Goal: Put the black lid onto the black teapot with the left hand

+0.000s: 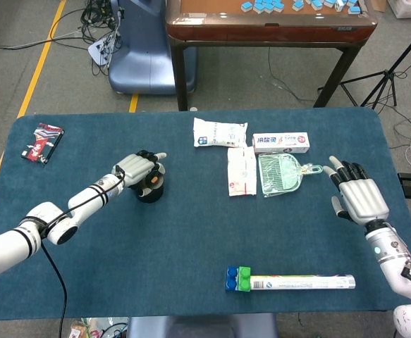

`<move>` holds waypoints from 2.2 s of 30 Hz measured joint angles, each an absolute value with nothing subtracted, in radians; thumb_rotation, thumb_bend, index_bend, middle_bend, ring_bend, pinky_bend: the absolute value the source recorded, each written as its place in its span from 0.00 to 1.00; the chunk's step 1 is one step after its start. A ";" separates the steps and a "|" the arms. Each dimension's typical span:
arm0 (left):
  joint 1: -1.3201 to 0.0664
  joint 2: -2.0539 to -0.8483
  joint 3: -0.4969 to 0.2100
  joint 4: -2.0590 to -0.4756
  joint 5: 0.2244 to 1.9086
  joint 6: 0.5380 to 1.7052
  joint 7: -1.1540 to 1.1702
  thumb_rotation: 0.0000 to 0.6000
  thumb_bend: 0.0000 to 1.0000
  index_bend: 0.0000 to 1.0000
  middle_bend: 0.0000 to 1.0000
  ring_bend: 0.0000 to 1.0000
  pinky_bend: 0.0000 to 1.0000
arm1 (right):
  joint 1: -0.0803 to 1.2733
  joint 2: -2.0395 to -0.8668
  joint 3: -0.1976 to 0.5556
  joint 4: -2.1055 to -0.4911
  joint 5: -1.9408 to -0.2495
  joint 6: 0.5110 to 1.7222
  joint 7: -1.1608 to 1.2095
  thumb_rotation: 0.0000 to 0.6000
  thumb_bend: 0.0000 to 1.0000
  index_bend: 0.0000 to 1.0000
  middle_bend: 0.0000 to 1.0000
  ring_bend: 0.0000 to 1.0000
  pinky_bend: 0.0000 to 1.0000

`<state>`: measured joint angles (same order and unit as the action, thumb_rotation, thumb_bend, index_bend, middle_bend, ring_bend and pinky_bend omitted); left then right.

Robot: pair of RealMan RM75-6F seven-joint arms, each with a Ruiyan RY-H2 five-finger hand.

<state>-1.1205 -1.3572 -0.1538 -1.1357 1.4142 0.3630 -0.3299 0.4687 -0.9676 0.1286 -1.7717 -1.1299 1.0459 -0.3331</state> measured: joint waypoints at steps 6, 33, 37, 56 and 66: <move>-1.132 -1.373 -0.134 -1.107 1.448 0.370 -0.378 1.00 0.33 0.38 0.00 0.00 0.00 | 0.472 -0.972 0.126 -1.772 -1.124 1.048 -0.337 1.00 0.55 0.09 0.00 0.00 0.00; -1.153 -1.406 -0.034 -1.014 1.550 0.440 -0.563 1.00 0.33 0.38 0.00 0.00 0.00 | 0.470 -0.971 0.119 -1.785 -1.104 1.062 -0.354 1.00 0.55 0.09 0.00 0.00 0.00; -1.153 -1.405 -0.014 -1.001 1.568 0.456 -0.597 1.00 0.33 0.38 0.00 0.00 0.00 | 0.474 -0.975 0.118 -1.793 -1.097 1.063 -0.369 1.00 0.55 0.09 0.00 0.00 0.00; -1.167 -1.415 0.058 -0.951 1.611 0.497 -0.696 1.00 0.33 0.34 0.00 0.00 0.00 | 0.479 -0.979 0.115 -1.797 -1.088 1.070 -0.380 1.00 0.55 0.09 0.00 0.00 0.00; -1.171 -1.418 0.073 -0.943 1.608 0.502 -0.717 1.00 0.33 0.24 0.00 0.00 0.00 | 0.477 -0.977 0.114 -1.795 -1.097 1.072 -0.368 1.00 0.55 0.09 0.00 0.00 0.00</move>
<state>-1.1707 -1.4177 0.0727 -0.9430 1.6083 0.5020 -0.7169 0.4770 -0.9774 0.1139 -1.7948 -1.0971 1.0720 -0.3678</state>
